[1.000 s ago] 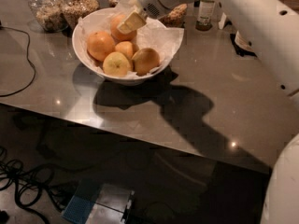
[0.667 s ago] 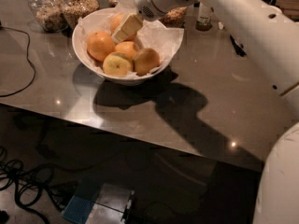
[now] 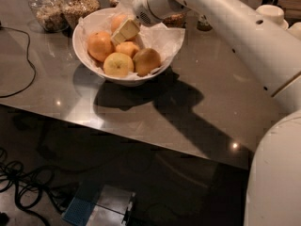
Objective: Pick orange from white bowl
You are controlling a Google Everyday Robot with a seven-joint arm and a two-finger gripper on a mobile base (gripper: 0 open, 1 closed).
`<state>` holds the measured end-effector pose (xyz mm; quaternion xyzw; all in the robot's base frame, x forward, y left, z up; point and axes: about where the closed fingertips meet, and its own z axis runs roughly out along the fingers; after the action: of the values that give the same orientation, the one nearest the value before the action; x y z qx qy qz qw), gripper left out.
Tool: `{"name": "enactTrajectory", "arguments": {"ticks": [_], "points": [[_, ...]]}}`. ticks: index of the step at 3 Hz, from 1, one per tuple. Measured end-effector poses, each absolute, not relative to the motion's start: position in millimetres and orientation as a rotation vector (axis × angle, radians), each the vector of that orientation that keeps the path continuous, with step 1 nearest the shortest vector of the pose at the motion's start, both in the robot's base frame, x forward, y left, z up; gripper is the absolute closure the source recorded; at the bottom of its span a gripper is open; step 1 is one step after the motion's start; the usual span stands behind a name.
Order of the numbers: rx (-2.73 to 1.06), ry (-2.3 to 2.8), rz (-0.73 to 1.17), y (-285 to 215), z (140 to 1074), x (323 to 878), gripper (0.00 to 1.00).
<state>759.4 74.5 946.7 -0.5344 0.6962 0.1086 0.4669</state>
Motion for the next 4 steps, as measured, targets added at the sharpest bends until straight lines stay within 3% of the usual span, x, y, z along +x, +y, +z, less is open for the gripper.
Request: {"name": "enactTrajectory", "arguments": {"ticks": [1, 4], "points": [[-1.284, 1.74, 0.251, 70.9, 939.2, 769.2, 0.27], [-1.204, 1.796, 0.197, 54.6, 930.1, 784.2, 0.26]]}}
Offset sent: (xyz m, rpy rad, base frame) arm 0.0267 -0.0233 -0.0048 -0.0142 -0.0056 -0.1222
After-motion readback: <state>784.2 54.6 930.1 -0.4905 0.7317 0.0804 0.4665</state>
